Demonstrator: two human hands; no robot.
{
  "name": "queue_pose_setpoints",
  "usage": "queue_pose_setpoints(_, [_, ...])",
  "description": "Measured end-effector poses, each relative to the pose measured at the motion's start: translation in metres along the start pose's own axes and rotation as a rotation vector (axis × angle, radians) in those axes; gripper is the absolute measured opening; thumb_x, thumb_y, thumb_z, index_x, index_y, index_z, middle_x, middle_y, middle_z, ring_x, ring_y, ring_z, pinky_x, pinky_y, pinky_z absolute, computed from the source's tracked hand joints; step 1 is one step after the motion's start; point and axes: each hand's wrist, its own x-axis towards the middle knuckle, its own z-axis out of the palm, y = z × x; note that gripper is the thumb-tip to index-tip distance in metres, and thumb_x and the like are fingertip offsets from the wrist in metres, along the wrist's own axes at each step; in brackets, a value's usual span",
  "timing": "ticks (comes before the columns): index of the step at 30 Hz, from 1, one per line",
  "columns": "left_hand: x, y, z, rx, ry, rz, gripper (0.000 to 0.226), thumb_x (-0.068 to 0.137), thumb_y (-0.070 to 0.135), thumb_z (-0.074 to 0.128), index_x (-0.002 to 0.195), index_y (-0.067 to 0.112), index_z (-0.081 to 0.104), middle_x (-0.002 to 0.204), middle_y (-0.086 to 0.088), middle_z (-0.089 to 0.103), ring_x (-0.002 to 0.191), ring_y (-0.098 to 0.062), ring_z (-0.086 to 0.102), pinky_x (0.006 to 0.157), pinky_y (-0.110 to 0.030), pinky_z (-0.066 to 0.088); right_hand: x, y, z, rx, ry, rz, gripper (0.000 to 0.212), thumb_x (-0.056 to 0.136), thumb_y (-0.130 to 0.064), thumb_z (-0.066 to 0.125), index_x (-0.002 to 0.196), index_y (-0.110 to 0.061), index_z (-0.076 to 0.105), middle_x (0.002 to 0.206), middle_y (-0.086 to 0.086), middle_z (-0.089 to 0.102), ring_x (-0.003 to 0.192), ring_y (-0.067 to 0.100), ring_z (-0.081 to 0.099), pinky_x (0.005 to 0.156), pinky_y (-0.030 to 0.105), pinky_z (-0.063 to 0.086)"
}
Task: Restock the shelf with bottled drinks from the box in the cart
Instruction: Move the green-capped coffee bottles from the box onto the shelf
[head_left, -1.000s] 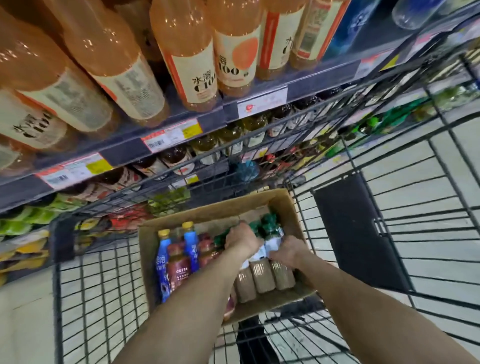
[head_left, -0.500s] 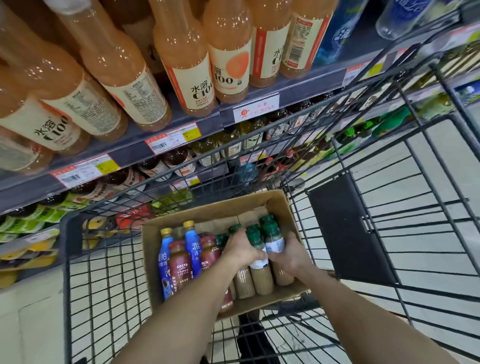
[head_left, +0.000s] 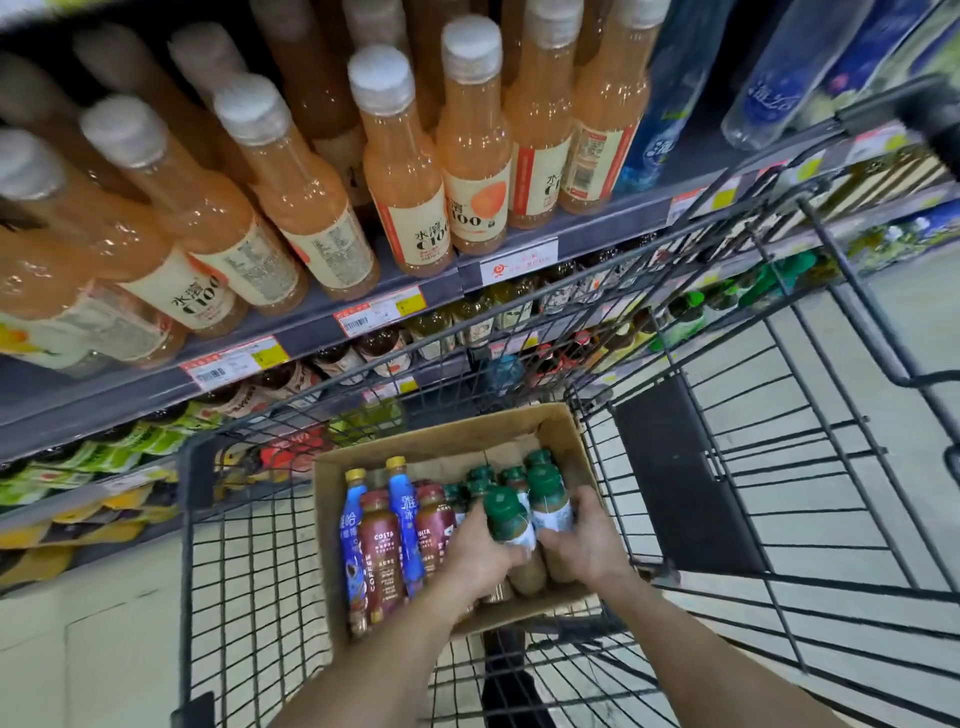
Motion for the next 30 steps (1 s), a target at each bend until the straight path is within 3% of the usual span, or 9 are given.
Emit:
queue_pose_setpoints(3, [-0.025,0.013,-0.019,-0.065,0.060,0.059,0.065,0.066,0.020,0.088,0.118,0.035,0.052,0.115,0.014,0.066,0.105,-0.009,0.062,0.097,-0.032,0.051,-0.018,-0.016,-0.006,0.064,0.035,-0.054,0.068,0.062,-0.066,0.076,0.111,-0.029,0.047,0.101,-0.007,0.068,0.091,0.014,0.066,0.079,0.036,0.054])
queue_pose_setpoints(7, [-0.059,0.030,-0.056,-0.105,0.170,0.148,0.061,0.054,0.035,0.084,0.111,0.036,0.059,0.107,0.016,0.069,0.099,-0.001,0.064,0.083,-0.023,0.050,-0.046,-0.051,-0.013,0.123,0.092,-0.149,0.060,0.067,-0.051,0.082,0.112,-0.029,0.048,0.101,-0.009,0.068,0.090,0.008,0.066,0.080,0.035,0.054])
queue_pose_setpoints(11, [-0.102,0.051,-0.101,-0.114,0.277,0.234,0.045,0.067,0.022,0.083,0.101,0.035,0.057,0.093,0.019,0.067,0.089,-0.001,0.063,0.071,-0.015,0.044,-0.079,-0.098,-0.021,0.168,0.124,-0.261,0.054,0.072,-0.040,0.084,0.113,-0.028,0.050,0.099,-0.011,0.069,0.084,-0.002,0.066,0.072,0.025,0.056])
queue_pose_setpoints(14, [-0.138,0.064,-0.136,-0.110,0.338,0.316,0.046,0.072,0.013,0.082,0.101,0.035,0.054,0.089,0.024,0.061,0.080,0.010,0.055,0.063,-0.002,0.039,-0.105,-0.135,-0.026,0.215,0.155,-0.340,0.052,0.071,-0.034,0.085,0.111,-0.031,0.051,0.101,-0.013,0.069,0.087,-0.004,0.065,0.077,0.027,0.055])
queue_pose_setpoints(17, [-0.170,0.072,-0.171,-0.098,0.395,0.380,0.050,0.072,0.017,0.084,0.106,0.038,0.054,0.097,0.023,0.062,0.087,0.004,0.060,0.065,-0.007,0.039,-0.133,-0.171,-0.028,0.228,0.187,-0.418,0.054,0.071,-0.036,0.084,0.112,-0.032,0.049,0.100,-0.013,0.069,0.088,0.000,0.066,0.080,0.032,0.055])
queue_pose_setpoints(21, [-0.212,0.077,-0.218,-0.106,0.457,0.466,0.051,0.070,0.021,0.086,0.099,0.047,0.052,0.102,0.027,0.062,0.086,0.019,0.054,0.068,-0.003,0.039,-0.174,-0.221,-0.027,0.256,0.242,-0.521,0.049,0.071,-0.029,0.084,0.105,-0.034,0.049,0.095,-0.016,0.068,0.082,-0.011,0.062,0.072,0.019,0.049])
queue_pose_setpoints(24, [-0.243,0.077,-0.254,-0.102,0.519,0.532,0.051,0.070,0.025,0.085,0.101,0.048,0.052,0.106,0.024,0.063,0.095,0.014,0.056,0.073,-0.006,0.040,-0.202,-0.256,-0.022,0.259,0.231,-0.600,0.050,0.073,-0.030,0.084,0.108,-0.033,0.049,0.099,-0.017,0.066,0.083,-0.014,0.061,0.069,0.013,0.045])
queue_pose_setpoints(27, [-0.272,0.073,-0.289,-0.113,0.572,0.570,0.054,0.070,0.025,0.084,0.113,0.042,0.055,0.113,0.020,0.064,0.101,0.005,0.059,0.081,-0.013,0.044,-0.227,-0.291,-0.012,0.260,0.206,-0.667,0.054,0.073,-0.034,0.084,0.115,-0.032,0.049,0.106,-0.018,0.065,0.090,-0.009,0.061,0.074,0.020,0.049])
queue_pose_setpoints(30, [-0.297,0.066,-0.324,-0.125,0.621,0.619,0.048,0.071,0.017,0.083,0.099,0.043,0.054,0.102,0.023,0.063,0.088,0.019,0.056,0.072,-0.001,0.040,-0.250,-0.326,0.001,0.257,0.211,-0.728,0.053,0.074,-0.033,0.083,0.115,-0.032,0.050,0.105,-0.021,0.062,0.090,-0.015,0.057,0.070,0.010,0.044])
